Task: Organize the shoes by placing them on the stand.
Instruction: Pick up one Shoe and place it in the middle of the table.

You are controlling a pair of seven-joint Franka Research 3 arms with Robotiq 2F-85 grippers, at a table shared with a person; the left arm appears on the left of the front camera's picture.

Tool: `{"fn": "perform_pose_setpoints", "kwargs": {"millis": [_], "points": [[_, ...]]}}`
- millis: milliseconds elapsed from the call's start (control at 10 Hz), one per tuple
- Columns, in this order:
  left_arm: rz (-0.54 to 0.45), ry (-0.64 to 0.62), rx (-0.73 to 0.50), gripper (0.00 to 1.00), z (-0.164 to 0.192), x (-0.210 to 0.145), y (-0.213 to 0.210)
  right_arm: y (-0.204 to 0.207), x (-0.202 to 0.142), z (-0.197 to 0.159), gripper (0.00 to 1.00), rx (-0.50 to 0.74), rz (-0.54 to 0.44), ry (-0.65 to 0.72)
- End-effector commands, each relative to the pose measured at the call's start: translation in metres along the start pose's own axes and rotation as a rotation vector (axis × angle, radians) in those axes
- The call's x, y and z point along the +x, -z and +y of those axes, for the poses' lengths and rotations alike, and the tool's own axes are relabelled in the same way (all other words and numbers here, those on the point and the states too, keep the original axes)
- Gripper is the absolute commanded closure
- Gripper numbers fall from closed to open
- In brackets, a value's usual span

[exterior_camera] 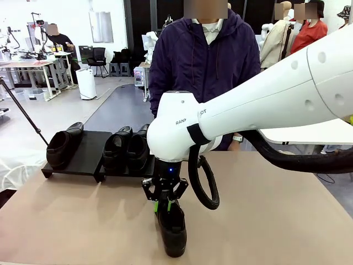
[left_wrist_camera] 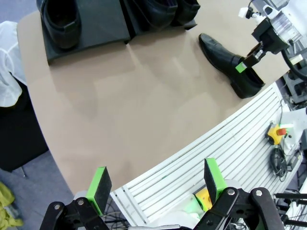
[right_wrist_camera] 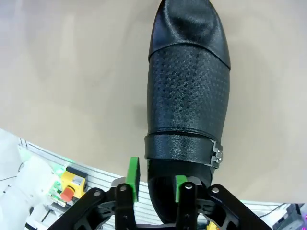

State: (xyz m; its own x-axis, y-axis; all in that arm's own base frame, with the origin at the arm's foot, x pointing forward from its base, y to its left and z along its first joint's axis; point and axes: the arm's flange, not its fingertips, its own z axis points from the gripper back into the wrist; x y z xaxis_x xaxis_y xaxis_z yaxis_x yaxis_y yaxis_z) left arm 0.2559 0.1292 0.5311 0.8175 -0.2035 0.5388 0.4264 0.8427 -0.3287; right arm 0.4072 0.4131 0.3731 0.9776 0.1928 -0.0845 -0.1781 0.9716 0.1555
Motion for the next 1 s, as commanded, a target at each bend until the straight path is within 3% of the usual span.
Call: {"fn": "perform_pose_setpoints", "kwargs": {"millis": [0, 200, 400, 800, 900], "points": [[-0.006, -0.009, -0.001, 0.00, -0.002, 0.001, -0.001, -0.010, -0.001, -0.007, 0.00, 0.014, 0.021, -0.033], [-0.006, -0.009, -0.001, 0.00, -0.002, 0.001, -0.001, -0.042, -0.019, -0.046, 0.00, 0.065, 0.111, -0.150], [-0.006, -0.009, -0.001, 0.00, -0.002, 0.001, -0.001, -0.085, -0.058, -0.107, 0.00, 0.094, 0.135, -0.153], [-0.006, -0.009, -0.001, 0.00, -0.002, 0.001, -0.001, -0.174, -0.130, -0.302, 0.00, 0.221, 0.169, -0.009], [-0.006, -0.009, -0.001, 0.00, -0.002, 0.001, -0.001, -0.188, -0.154, -0.355, 0.00, 0.298, 0.099, -0.011]]}}
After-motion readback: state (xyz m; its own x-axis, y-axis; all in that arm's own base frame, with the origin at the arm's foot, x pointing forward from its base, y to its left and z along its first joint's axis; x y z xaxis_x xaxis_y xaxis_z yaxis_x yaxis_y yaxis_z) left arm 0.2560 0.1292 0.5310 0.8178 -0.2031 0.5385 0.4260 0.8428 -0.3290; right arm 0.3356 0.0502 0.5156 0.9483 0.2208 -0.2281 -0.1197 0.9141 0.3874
